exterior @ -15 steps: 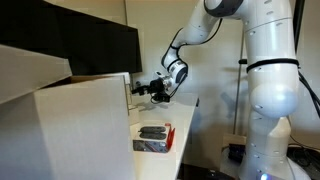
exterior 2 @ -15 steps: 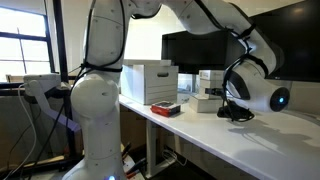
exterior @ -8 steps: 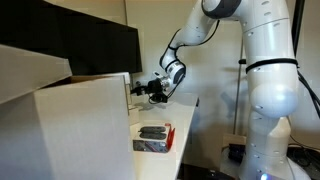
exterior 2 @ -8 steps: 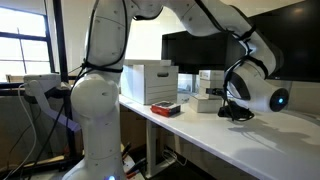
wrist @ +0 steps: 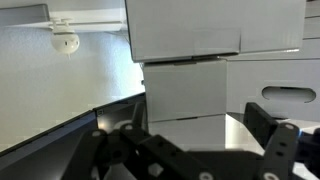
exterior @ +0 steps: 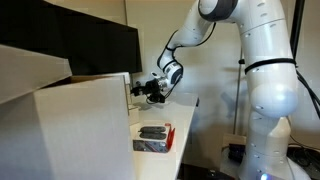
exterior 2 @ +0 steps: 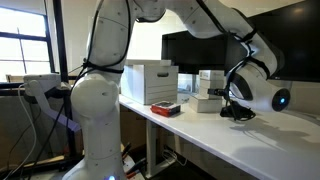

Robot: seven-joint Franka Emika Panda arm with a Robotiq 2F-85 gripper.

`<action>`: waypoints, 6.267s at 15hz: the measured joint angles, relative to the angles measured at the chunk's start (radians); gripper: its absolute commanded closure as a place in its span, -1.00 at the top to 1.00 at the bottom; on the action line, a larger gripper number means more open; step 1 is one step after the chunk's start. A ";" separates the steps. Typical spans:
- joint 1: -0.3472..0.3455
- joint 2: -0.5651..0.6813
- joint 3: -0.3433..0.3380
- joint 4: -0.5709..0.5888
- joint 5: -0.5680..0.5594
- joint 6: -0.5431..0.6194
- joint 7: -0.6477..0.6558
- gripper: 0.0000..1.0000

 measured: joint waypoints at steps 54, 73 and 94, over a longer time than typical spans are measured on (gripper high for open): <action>0.001 0.027 0.014 -0.020 0.071 -0.001 -0.020 1.00; 0.010 0.023 0.019 -0.023 0.072 -0.002 -0.020 1.00; 0.011 -0.015 0.007 -0.102 0.089 0.023 -0.020 1.00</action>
